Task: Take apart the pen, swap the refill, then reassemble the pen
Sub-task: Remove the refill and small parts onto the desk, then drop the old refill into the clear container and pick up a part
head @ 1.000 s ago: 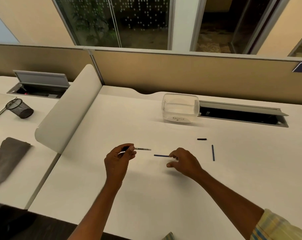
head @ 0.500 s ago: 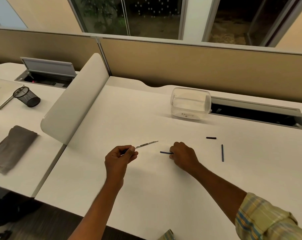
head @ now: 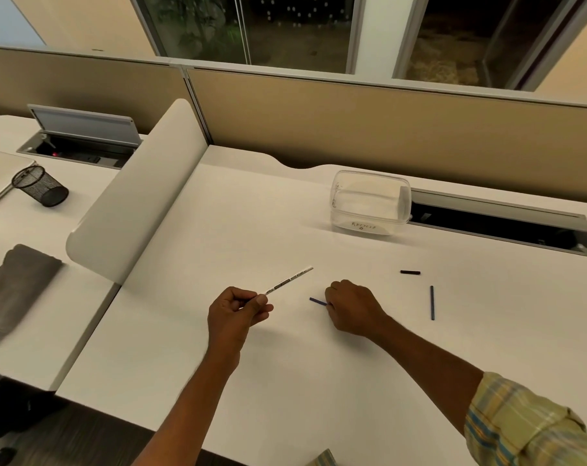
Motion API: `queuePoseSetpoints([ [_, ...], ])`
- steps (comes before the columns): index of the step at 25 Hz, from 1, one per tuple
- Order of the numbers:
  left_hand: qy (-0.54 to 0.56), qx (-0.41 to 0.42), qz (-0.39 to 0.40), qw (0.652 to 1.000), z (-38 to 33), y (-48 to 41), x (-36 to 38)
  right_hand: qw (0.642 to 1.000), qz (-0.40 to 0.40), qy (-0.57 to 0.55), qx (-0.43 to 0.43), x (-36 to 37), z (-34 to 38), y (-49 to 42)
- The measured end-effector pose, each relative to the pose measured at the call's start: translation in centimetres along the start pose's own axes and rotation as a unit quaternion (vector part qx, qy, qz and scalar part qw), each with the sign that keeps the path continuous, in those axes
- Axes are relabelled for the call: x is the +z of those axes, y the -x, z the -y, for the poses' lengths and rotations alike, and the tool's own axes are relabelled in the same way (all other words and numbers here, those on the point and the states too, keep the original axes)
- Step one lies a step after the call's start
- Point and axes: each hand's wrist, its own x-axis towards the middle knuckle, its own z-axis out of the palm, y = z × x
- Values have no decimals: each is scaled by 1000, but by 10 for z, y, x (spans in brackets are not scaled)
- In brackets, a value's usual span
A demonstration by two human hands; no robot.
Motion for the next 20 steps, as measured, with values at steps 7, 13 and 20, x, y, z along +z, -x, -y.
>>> queuePoseSetpoints([
  [7, -63, 10, 34, 997, 2, -3, 12, 990, -64, -113, 47, -19, -23, -5],
  [13, -122, 15, 48, 991, 0, -14, 26, 968, -147, -170, 113, -76, -63, -30],
  [20, -158, 15, 66, 985, 3, -29, 44, 950, -167, -195, 181, -128, -115, -83],
])
